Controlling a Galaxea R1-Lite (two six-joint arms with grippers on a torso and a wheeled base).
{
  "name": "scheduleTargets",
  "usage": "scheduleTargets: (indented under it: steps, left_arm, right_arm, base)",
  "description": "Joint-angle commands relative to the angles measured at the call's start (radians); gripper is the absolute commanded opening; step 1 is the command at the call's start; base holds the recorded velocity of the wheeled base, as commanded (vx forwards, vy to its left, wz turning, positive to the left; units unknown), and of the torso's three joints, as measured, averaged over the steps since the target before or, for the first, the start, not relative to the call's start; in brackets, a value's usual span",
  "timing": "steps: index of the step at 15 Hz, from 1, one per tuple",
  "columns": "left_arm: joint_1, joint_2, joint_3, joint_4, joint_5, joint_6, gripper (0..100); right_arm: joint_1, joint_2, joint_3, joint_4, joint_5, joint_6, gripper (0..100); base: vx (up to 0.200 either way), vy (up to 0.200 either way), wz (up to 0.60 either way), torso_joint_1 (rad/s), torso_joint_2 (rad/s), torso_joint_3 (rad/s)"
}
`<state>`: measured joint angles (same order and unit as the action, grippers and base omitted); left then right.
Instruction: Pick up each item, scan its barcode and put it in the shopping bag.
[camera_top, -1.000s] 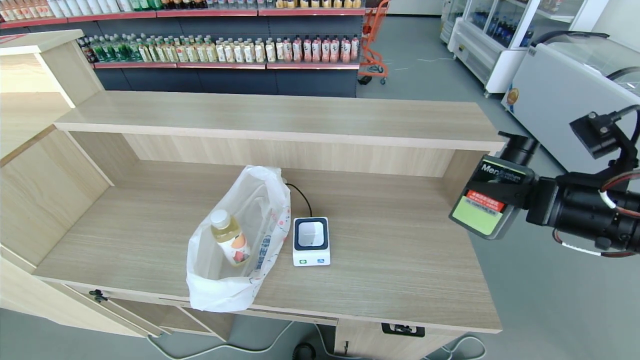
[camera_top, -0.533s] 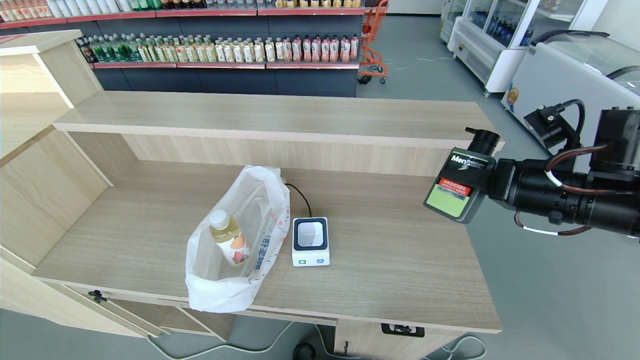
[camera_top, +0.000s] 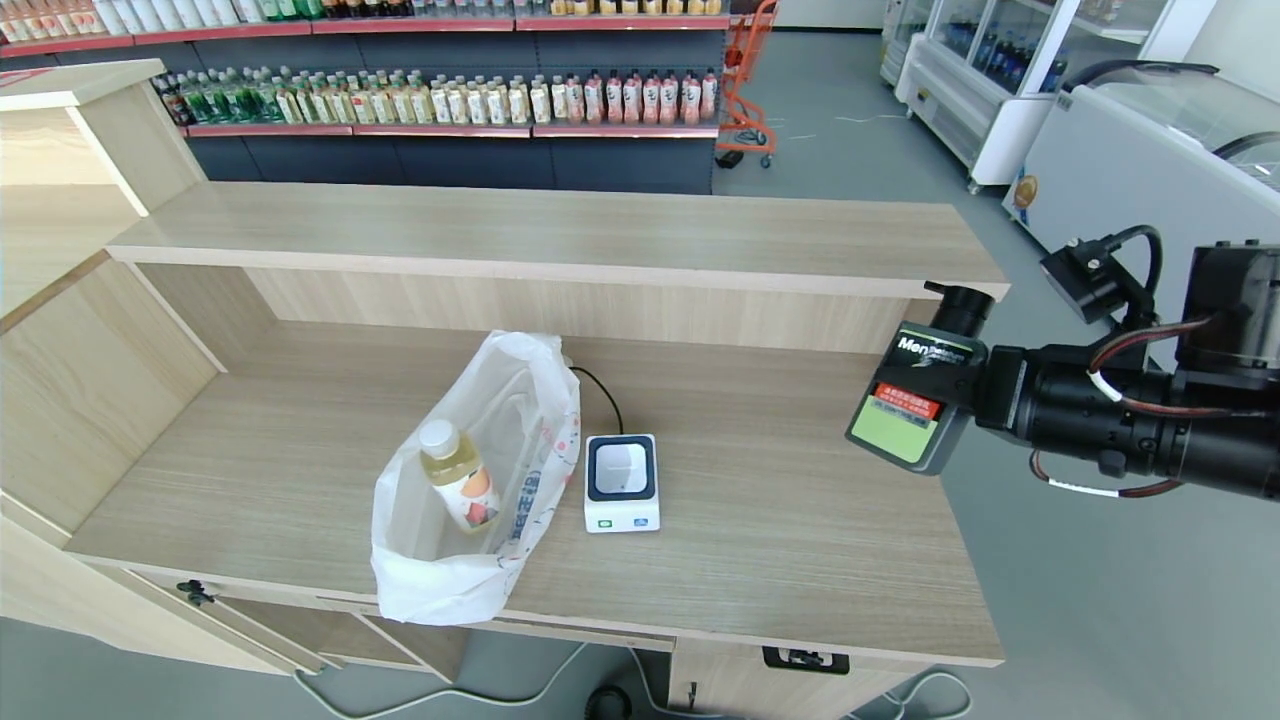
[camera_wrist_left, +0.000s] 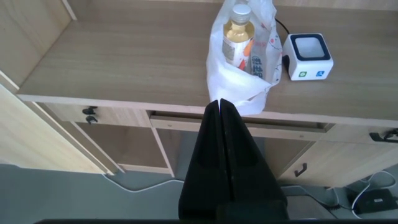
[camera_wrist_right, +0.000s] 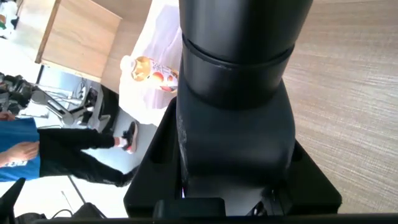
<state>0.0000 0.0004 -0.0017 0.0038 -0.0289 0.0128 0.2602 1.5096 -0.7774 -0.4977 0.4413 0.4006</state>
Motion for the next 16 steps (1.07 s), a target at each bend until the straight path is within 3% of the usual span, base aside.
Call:
scheduleTargets:
  steps: [1, 9, 11, 16]
  left_arm:
    - [0.0, 0.0, 0.0, 0.001, 0.0, 0.0, 0]
    - [0.0, 0.001, 0.0, 0.001, 0.0, 0.001, 0]
    - [0.0, 0.0, 0.0, 0.001, 0.0, 0.001, 0]
    - [0.0, 0.0, 0.0, -0.001, 0.0, 0.003, 0]
  right_arm:
    - [0.001, -0.017, 0.012, 0.001, 0.001, 0.0, 0]
    - [0.001, -0.006, 0.009, -0.001, -0.007, -0.04, 0]
    - [0.001, 0.057, -0.003, -0.005, -0.078, -0.098, 0]
    - [0.031, 0.212, -0.045, -0.121, -0.082, -0.126, 0]
  base:
    - [0.0, 0.0, 0.0, 0.0, 0.0, 0.0]
    - [0.0, 0.175, 0.0, 0.004, 0.0, 0.001]
    - [0.0, 0.2, 0.0, 0.0, 0.0, 0.0]
    - [0.0, 0.2, 0.0, 0.005, 0.0, 0.001]
